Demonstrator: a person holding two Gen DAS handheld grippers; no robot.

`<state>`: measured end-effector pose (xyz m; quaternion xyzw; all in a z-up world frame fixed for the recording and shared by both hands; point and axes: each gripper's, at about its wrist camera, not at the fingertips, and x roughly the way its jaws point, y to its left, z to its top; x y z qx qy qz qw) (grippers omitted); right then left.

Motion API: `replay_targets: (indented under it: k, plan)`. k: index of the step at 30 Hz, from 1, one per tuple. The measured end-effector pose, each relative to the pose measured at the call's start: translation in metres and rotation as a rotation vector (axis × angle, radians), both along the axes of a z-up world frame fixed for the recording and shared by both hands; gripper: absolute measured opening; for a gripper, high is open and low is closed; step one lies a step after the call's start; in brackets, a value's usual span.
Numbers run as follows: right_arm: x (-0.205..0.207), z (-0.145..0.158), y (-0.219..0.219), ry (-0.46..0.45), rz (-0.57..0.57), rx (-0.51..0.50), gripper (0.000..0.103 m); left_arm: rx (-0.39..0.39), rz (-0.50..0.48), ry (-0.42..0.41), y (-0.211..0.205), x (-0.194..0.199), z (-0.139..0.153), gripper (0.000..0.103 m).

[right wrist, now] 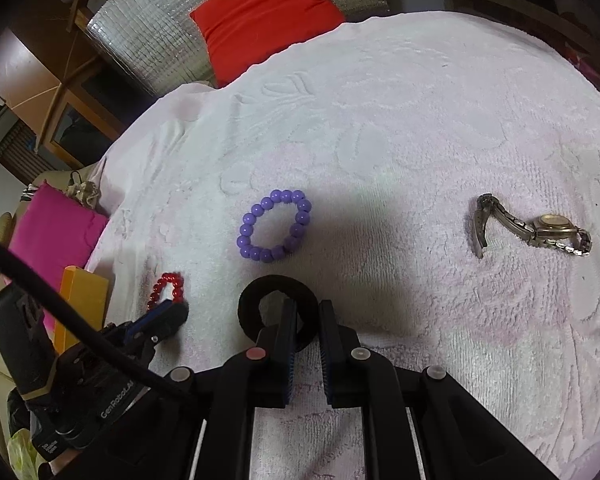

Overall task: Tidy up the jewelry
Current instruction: 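Grasp the black hair tie with the right gripper while the left gripper grasps the red bead bracelet, then lift and carry the red bracelet and hair tie with both grippers over the orange box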

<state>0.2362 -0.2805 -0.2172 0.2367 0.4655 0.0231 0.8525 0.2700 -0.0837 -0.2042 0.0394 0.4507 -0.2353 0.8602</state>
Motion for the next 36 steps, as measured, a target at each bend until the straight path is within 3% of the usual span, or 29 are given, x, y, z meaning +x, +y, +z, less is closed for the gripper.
replay_targets:
  k: [9,17,24,28,36]
  plan:
    - [-0.007,0.014,0.01,-0.063,0.013,0.008,0.012,-0.049,0.014,-0.043,0.018,-0.015,0.021,0.009]
    - [-0.008,0.014,0.015,-0.066,0.011,0.012,0.012,-0.13,0.037,-0.107,0.036,-0.029,0.047,0.009]
    - [-0.008,0.014,0.017,-0.072,0.016,0.009,0.012,-0.1,0.045,-0.13,0.038,-0.033,0.049,0.009]
    - [-0.009,0.014,0.018,-0.07,0.015,0.004,0.012,-0.031,0.061,-0.127,0.037,-0.028,0.04,0.009]
    - [-0.009,0.014,0.015,-0.066,0.01,0.013,0.012,-0.017,0.066,-0.008,0.036,-0.016,0.011,0.01]
